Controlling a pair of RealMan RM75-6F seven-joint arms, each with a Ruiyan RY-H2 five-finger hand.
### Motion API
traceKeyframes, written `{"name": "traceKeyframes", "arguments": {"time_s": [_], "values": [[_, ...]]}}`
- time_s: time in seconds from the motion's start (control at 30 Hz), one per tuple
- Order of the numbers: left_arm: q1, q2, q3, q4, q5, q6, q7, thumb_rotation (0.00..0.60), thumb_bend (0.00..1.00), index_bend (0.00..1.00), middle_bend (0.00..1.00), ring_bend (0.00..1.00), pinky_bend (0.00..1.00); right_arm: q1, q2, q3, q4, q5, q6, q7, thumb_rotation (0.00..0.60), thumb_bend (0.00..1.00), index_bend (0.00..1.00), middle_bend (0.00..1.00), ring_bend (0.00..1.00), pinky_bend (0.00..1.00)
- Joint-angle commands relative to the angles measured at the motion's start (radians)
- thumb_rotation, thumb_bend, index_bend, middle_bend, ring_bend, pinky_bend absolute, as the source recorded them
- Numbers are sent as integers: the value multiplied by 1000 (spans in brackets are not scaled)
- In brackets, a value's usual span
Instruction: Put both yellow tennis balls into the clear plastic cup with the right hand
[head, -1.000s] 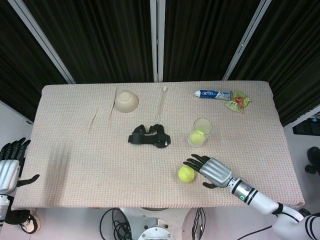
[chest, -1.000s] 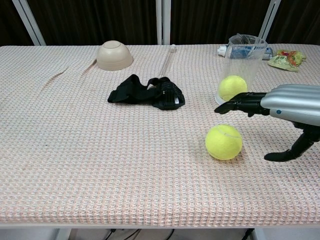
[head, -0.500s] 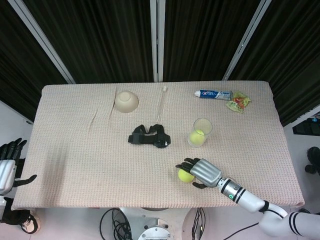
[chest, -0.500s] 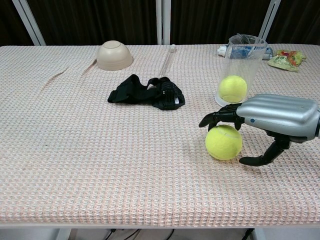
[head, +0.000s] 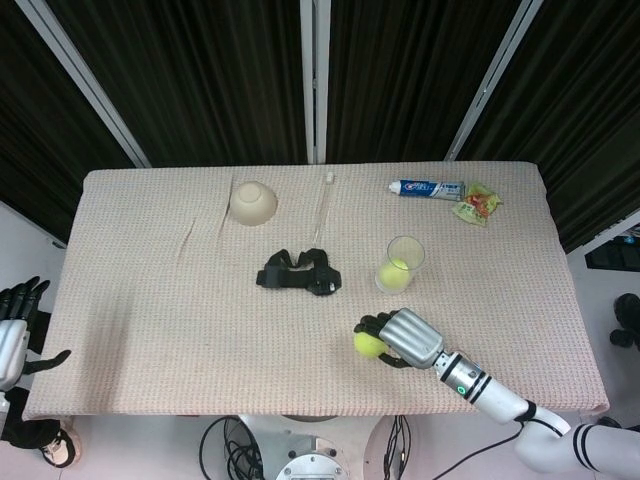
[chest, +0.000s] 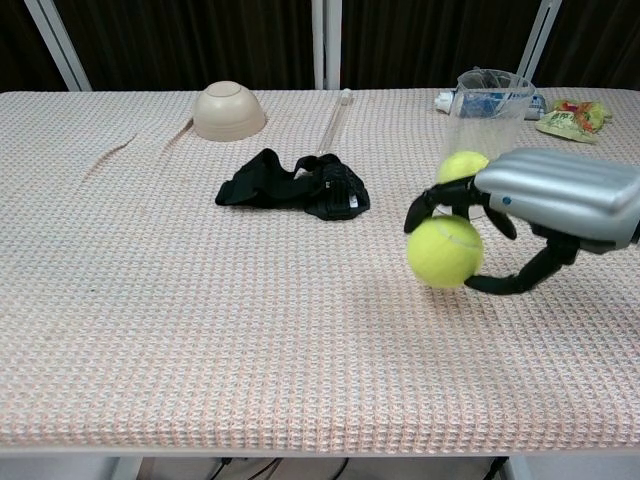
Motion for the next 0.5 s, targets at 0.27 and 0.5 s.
{"name": "traceKeyframes", "arguments": {"time_s": [0.27, 0.5], "values": [[-2, -2, 5, -10, 2, -4, 30, 600, 87, 15, 0, 0, 0, -7, 150, 200, -103, 126, 145, -90, 600, 334, 559, 470, 449, 633], [-7, 1, 11, -18, 8, -17, 49, 600, 87, 15, 0, 0, 0, -17, 142, 249, -53, 263, 126, -177, 600, 333, 562, 469, 448, 628]]}}
